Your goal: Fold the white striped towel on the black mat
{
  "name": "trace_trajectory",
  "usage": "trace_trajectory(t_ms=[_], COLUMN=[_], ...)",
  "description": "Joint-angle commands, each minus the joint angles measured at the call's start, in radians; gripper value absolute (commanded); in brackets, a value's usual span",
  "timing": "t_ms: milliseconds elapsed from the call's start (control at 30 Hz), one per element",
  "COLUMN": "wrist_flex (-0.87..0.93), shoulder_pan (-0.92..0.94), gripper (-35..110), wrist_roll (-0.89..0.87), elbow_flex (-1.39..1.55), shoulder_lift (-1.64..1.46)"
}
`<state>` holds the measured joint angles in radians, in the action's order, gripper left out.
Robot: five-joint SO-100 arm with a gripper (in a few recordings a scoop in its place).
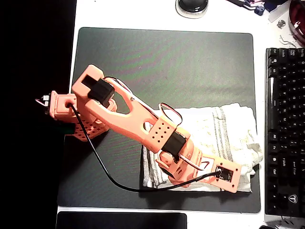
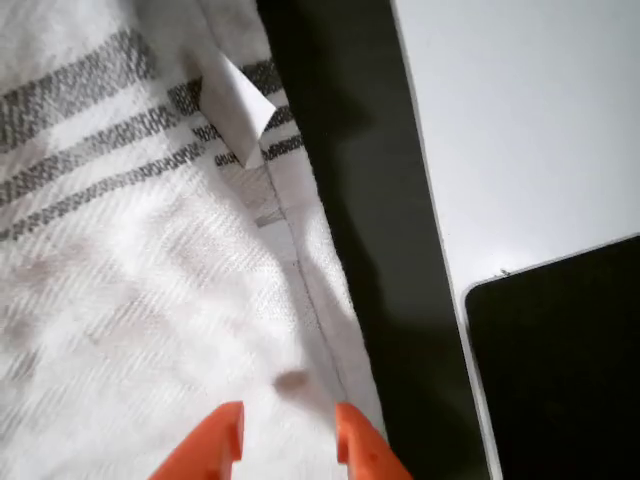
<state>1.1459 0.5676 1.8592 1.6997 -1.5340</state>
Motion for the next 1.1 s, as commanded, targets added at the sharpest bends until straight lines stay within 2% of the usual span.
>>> trace_trajectory(t_ms=[0, 167, 433, 633, 733, 800, 1067], wrist_flex=[0.087, 0.187, 0.161, 0.086, 0.017, -0.008, -0.044], shoulder_pan=[-0.028, -0.169, -0.502, -0.571, -0.584, -0.603, -0.658], gripper=[12, 11, 13, 12, 5, 1, 0], wrist_roll=[-0.009, -0.081, -0.178, -0.184, -0.196, -0.216, -0.288], elbow_flex=[-0.046, 0.034, 0.379, 0.583, 0.709, 0.811, 1.315], shoulder_lift=[-0.123, -0.316, -0.655, -0.739, -0.85, -0.968, -1.563])
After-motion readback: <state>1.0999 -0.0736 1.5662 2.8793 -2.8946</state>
